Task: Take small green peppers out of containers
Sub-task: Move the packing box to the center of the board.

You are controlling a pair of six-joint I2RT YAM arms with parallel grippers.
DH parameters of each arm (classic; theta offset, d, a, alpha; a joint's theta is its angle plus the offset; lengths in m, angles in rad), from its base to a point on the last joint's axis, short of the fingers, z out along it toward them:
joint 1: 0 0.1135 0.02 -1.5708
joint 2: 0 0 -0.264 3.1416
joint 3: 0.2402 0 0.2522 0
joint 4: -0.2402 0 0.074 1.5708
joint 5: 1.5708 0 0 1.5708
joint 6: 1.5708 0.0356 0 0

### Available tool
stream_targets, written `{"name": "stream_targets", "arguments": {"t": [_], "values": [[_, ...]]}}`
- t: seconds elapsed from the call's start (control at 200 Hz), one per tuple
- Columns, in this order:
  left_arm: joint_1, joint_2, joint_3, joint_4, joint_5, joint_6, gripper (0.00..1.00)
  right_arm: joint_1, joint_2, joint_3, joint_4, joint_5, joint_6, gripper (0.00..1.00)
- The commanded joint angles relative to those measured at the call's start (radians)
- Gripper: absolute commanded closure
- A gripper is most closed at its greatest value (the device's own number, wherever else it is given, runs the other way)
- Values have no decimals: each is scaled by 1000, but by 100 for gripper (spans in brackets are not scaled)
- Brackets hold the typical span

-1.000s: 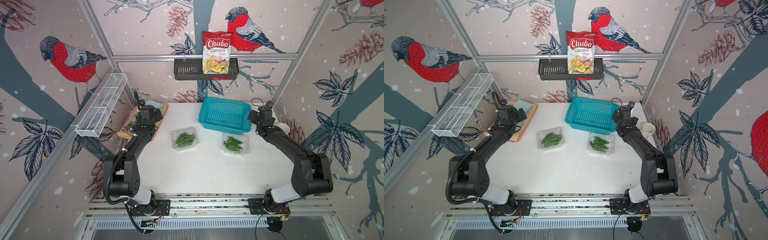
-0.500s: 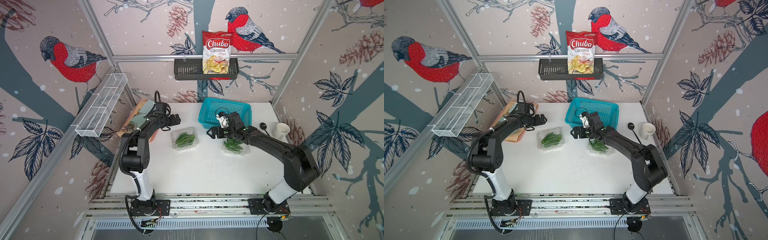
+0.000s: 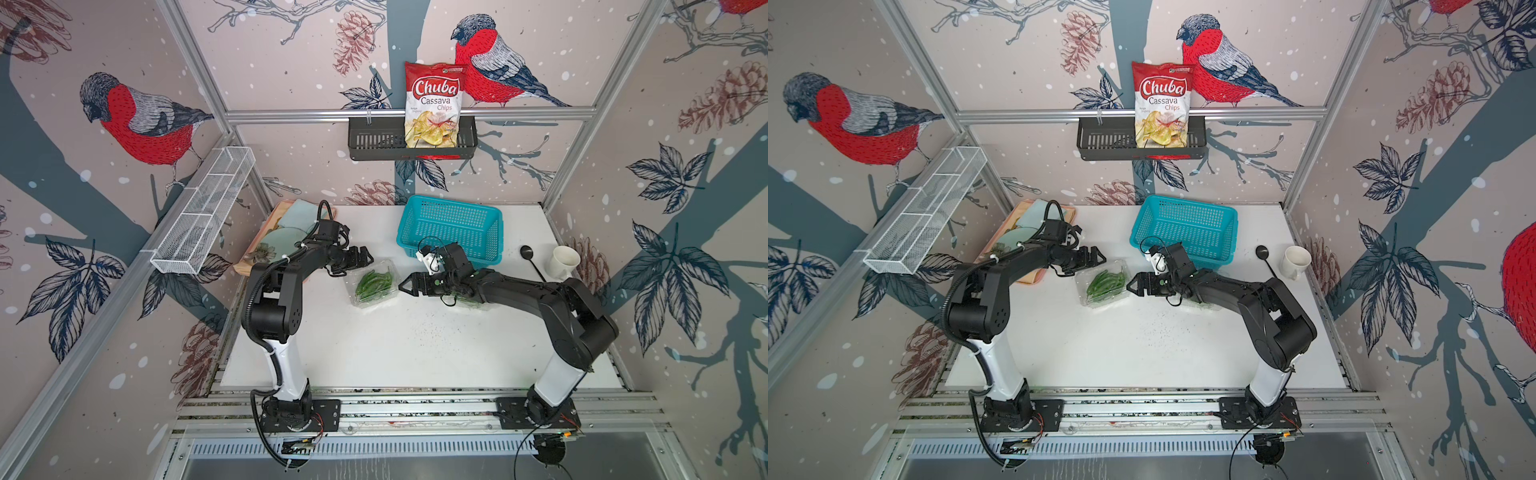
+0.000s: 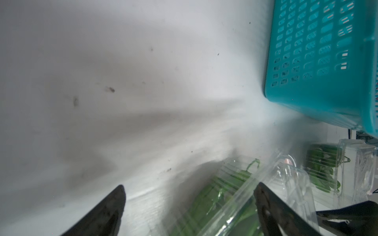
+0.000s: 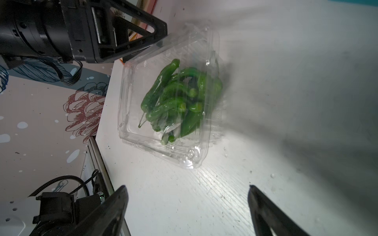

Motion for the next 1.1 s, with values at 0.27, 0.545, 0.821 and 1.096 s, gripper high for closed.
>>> {"name": "stream_targets", "arguments": {"t": [0.27,0.545,0.821,1.096], "values": [[-32,-229,-104,-53,-196,-70,6,-29,-104,-209,212,-61,84,20],[-58,-178,-18,-106,-153,-9,5,6,-47,-242,329,-90,158,26],[-88,-129,-27,-76,-82,-31,6,-4,80,-174,387,-102,211,37],[-151,-208,-142,-10,-96,-125,9,-17,97,-164,406,-82,242,42]]}}
